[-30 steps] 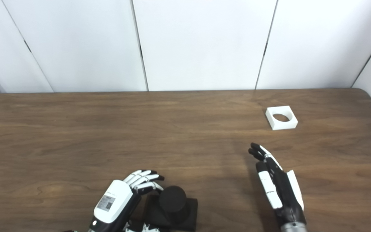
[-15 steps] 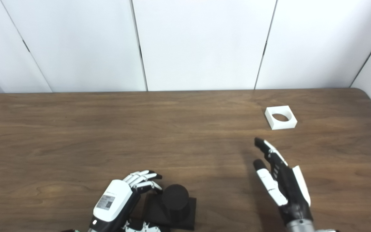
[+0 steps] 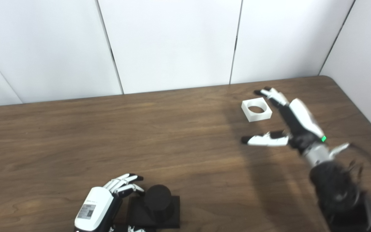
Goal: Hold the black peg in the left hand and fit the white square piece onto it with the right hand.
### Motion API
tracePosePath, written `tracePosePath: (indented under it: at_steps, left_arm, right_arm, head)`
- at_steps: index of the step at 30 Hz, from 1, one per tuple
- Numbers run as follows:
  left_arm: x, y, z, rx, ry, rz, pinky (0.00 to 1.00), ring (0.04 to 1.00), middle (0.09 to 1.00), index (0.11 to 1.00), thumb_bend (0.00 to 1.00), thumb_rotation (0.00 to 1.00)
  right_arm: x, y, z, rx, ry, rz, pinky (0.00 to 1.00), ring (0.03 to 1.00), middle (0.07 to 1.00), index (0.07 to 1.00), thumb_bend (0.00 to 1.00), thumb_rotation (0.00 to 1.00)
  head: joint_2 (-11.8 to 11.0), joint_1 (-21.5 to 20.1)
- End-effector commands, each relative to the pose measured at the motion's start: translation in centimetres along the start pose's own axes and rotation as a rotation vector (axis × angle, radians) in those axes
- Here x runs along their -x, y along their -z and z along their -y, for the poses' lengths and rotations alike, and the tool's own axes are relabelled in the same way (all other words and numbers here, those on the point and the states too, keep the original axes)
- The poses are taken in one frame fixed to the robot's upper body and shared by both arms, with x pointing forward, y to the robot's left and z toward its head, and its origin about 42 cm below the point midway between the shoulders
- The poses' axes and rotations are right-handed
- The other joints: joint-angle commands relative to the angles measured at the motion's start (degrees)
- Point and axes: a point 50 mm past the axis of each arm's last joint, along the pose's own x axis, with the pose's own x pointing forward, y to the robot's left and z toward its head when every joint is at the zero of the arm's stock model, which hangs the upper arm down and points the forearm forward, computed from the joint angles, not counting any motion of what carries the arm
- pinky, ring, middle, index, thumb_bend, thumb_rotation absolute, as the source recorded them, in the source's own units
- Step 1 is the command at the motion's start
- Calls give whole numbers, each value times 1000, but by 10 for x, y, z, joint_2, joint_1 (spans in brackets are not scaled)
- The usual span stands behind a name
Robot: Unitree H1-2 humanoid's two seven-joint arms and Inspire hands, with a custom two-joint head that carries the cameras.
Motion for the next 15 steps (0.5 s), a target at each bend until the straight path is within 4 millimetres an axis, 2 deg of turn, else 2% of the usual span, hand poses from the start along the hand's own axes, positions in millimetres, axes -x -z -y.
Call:
tracePosePath:
  at_steps: [1, 8, 15]
  left_arm:
    - [5, 17, -6, -39, 48, -60, 801, 847, 815, 488, 515, 47]
    - [11, 22, -7, -24, 55, -63, 769, 834, 806, 488, 517, 45]
    - [13, 21, -10, -10, 51, -63, 778, 826, 795, 487, 517, 44]
  right_arm:
    - [-18, -6, 21, 93, 37, 34, 938, 1000, 976, 834, 911, 216]
    - [-56, -6, 48, 210, 66, 32, 913, 1000, 973, 799, 933, 135]
    - [-96, -12, 68, 360, 37, 23, 993, 1000, 971, 782, 939, 118]
  head:
    - [-1, -16]
    - [-5, -44]
    - [3, -55]
